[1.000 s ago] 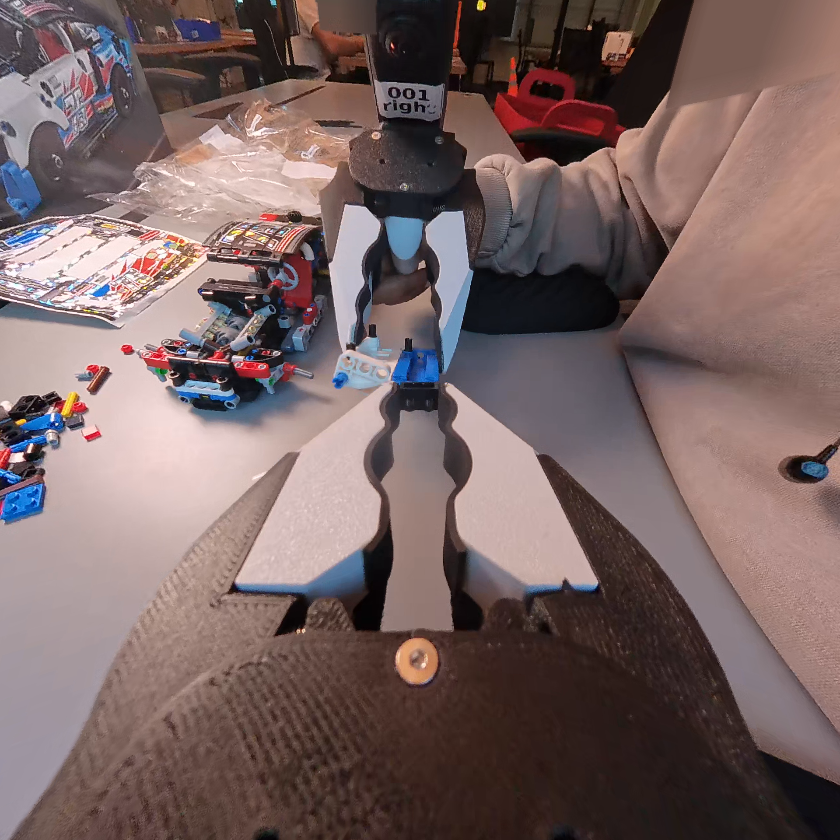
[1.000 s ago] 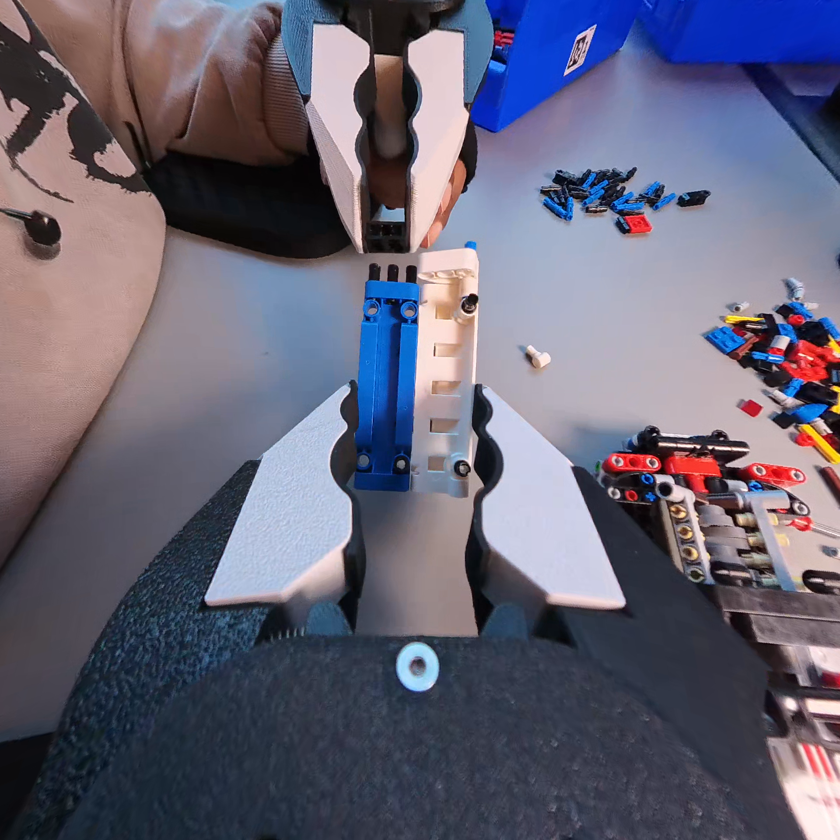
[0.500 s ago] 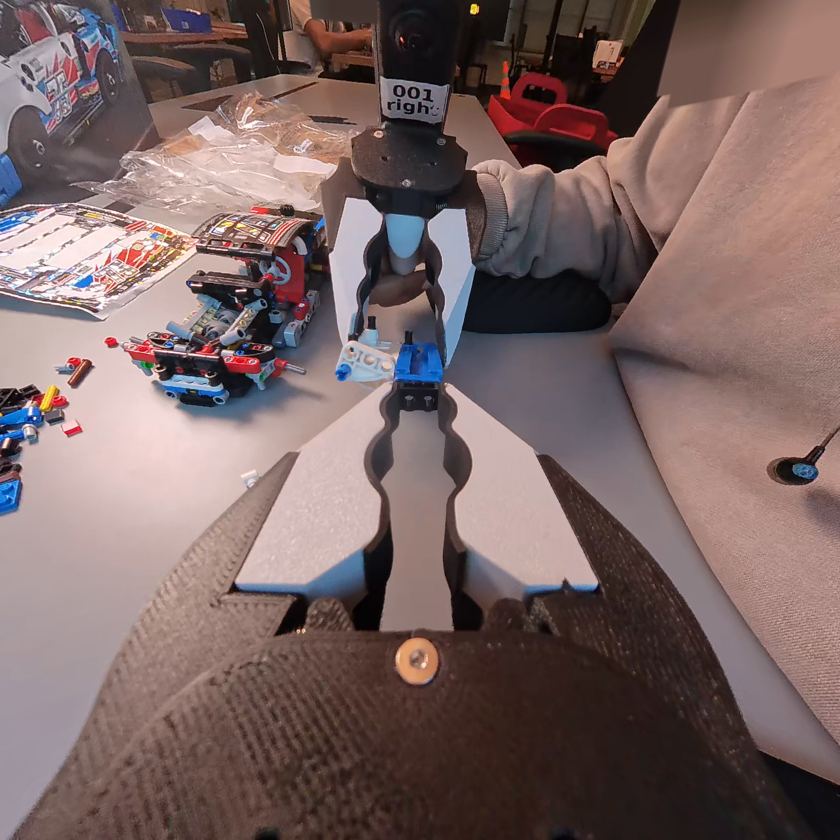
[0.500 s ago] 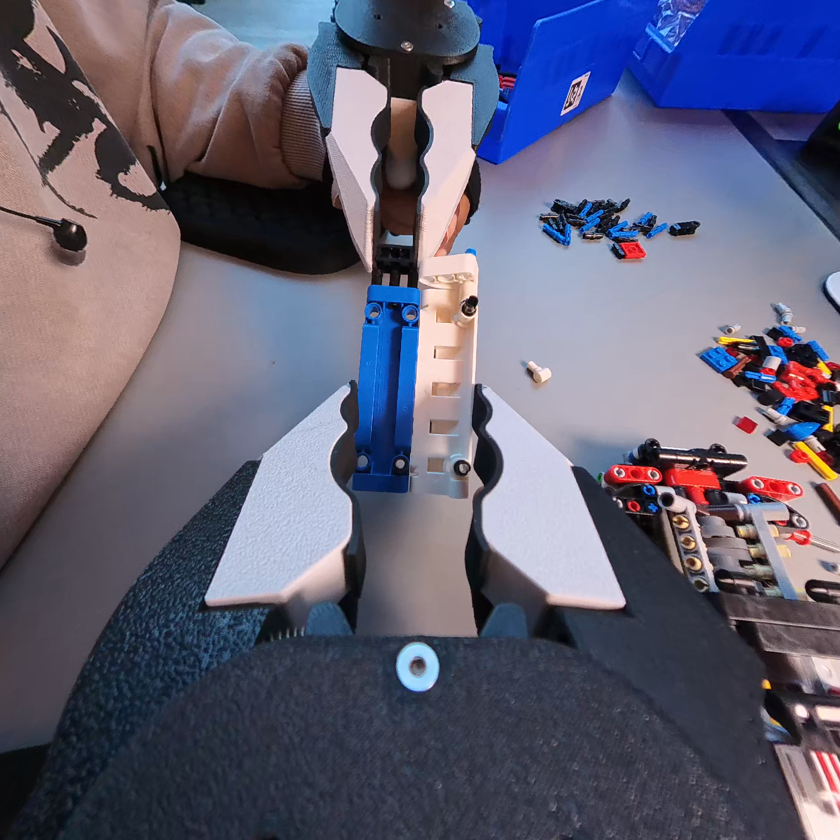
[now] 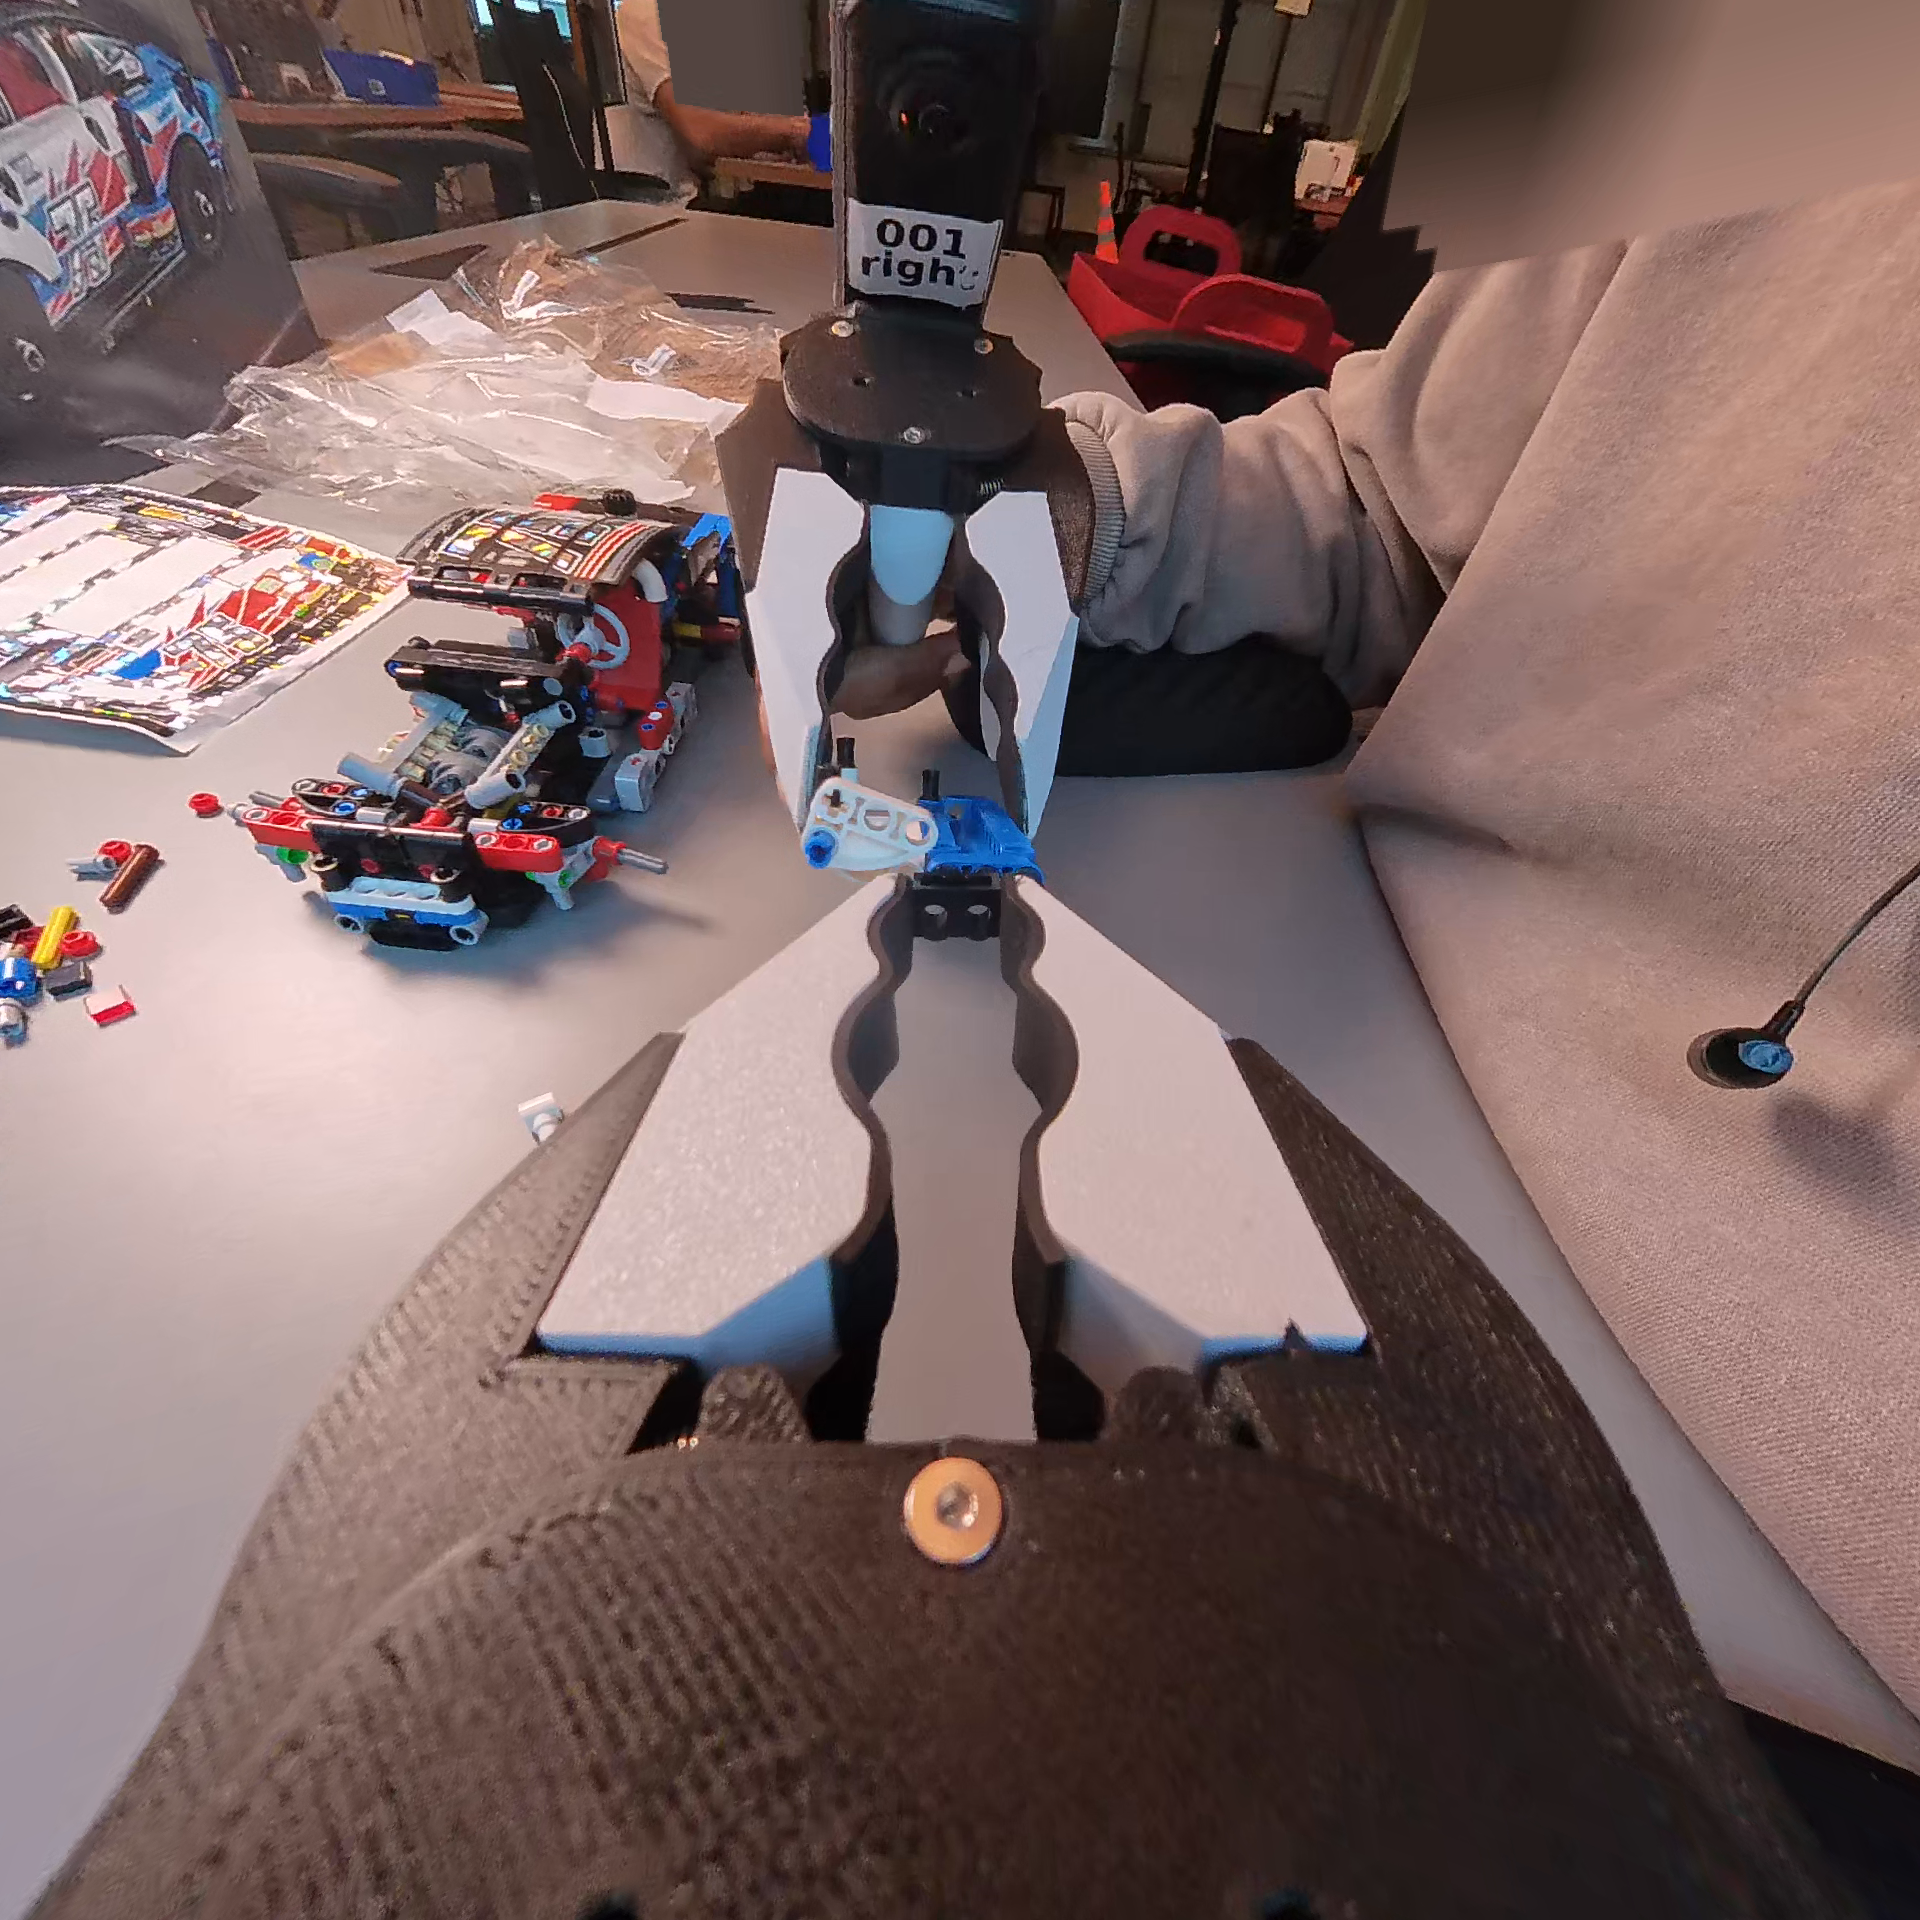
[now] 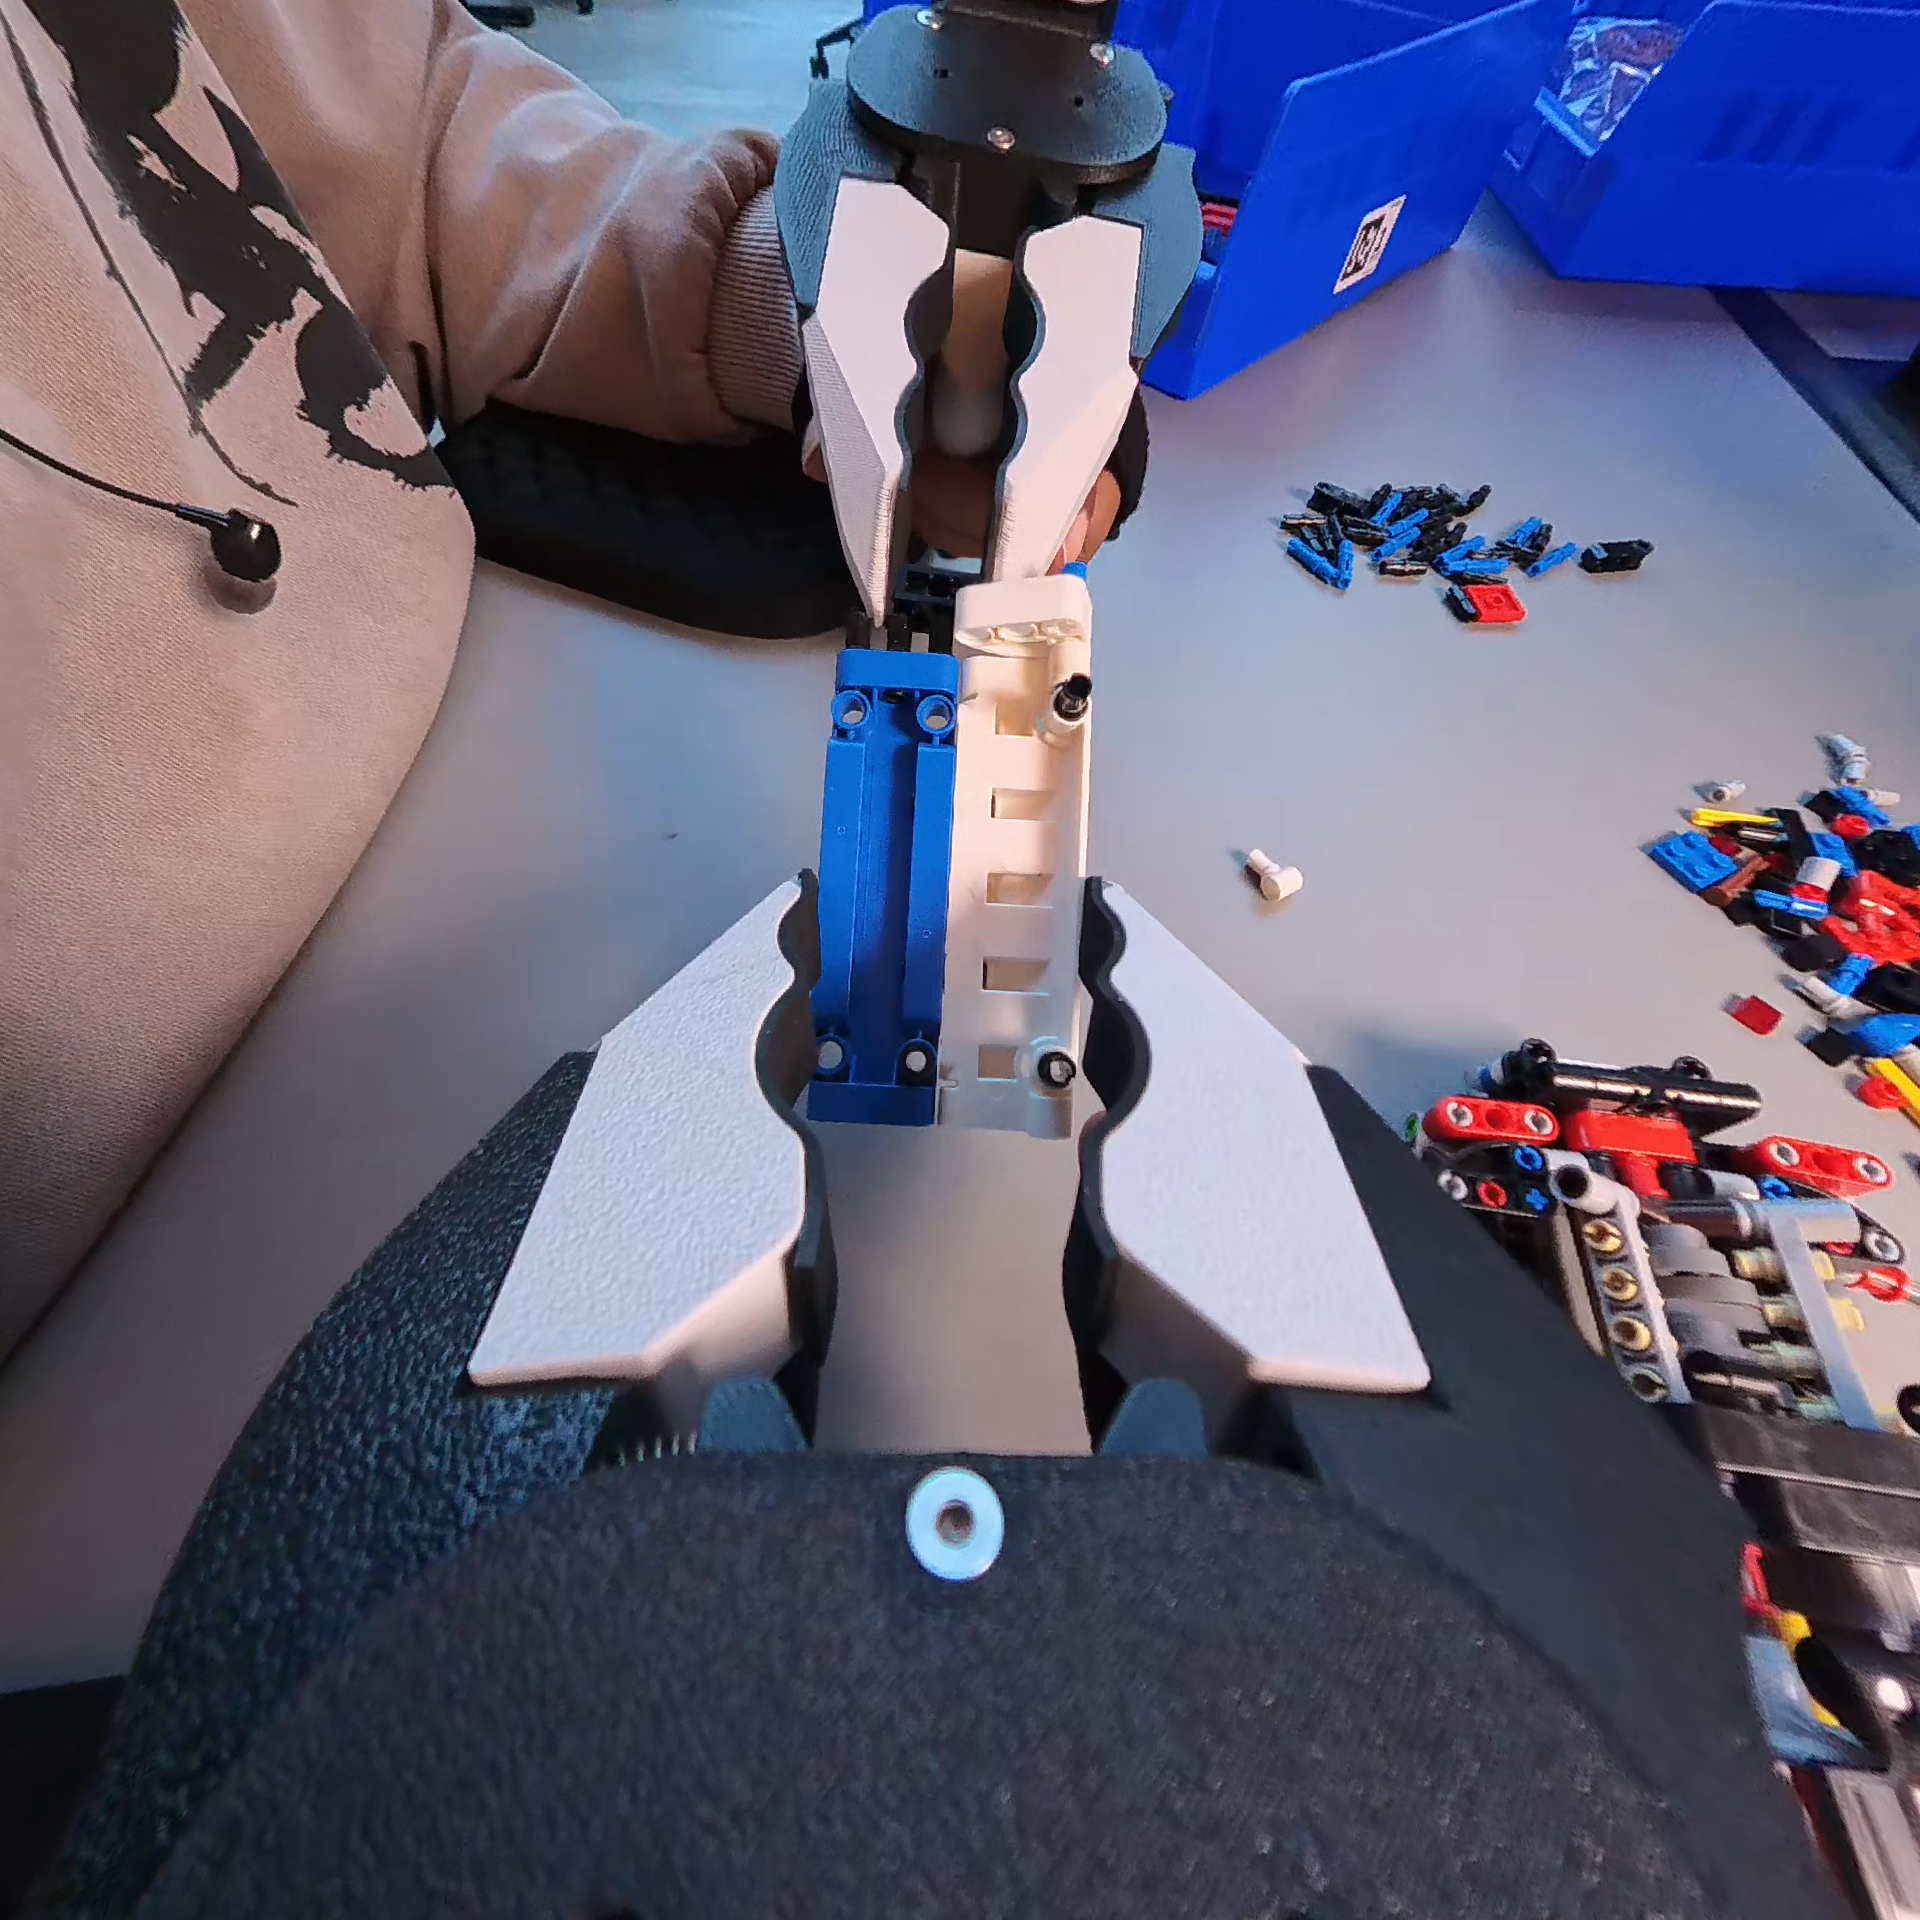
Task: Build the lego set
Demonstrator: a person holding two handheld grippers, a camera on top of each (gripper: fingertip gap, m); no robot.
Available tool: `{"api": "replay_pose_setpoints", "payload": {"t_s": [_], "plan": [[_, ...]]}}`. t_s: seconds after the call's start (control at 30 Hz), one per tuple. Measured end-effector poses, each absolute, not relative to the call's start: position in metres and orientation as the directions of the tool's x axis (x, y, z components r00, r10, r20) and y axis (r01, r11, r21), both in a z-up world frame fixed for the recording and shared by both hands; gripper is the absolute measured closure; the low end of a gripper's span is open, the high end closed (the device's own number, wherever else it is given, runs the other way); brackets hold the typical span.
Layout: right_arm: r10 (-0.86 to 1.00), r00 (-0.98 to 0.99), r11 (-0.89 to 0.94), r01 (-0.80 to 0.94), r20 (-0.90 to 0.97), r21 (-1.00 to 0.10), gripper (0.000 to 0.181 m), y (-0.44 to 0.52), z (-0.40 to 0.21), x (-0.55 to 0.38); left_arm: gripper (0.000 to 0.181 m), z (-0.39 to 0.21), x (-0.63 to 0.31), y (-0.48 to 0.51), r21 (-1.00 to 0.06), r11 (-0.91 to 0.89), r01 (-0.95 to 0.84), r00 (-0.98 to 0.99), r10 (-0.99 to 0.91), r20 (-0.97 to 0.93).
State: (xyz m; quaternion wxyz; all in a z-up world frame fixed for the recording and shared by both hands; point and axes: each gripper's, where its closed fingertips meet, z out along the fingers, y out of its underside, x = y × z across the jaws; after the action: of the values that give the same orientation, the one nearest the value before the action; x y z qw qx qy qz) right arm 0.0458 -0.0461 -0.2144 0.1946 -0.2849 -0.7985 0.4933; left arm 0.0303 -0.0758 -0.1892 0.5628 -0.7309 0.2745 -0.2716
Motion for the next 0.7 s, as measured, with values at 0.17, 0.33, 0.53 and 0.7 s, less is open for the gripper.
{"api": "replay_pose_setpoints", "payload": {"t_s": [0.17, 0.33, 0.53, 0.7], "plan": [[0.659, -0.752, 0.392, 0.346, -0.003, -0.852, 0.133, -0.048, -0.227, 0.047, 0.167, -0.195, 0.033, -0.077, -0.965, -0.208, -0.158, 0.704, -0.710, 0.038], [0.674, -0.738, 0.425, 0.428, -0.037, -0.798, 0.133, -0.047, -0.238, 0.049, 0.167, -0.208, 0.032, -0.078, -0.937, -0.205, -0.283, 0.703, -0.709, -0.057], [0.677, -0.735, 0.430, 0.445, -0.046, -0.785, 0.133, -0.050, -0.245, 0.049, 0.167, -0.210, 0.033, -0.079, -0.944, -0.239, -0.227, 0.692, -0.722, 0.016], [0.680, -0.731, 0.446, 0.479, -0.062, -0.756, 0.133, -0.052, -0.251, 0.051, 0.167, -0.219, 0.035, -0.081, -0.934, -0.288, -0.210, 0.670, -0.738, 0.077]]}}
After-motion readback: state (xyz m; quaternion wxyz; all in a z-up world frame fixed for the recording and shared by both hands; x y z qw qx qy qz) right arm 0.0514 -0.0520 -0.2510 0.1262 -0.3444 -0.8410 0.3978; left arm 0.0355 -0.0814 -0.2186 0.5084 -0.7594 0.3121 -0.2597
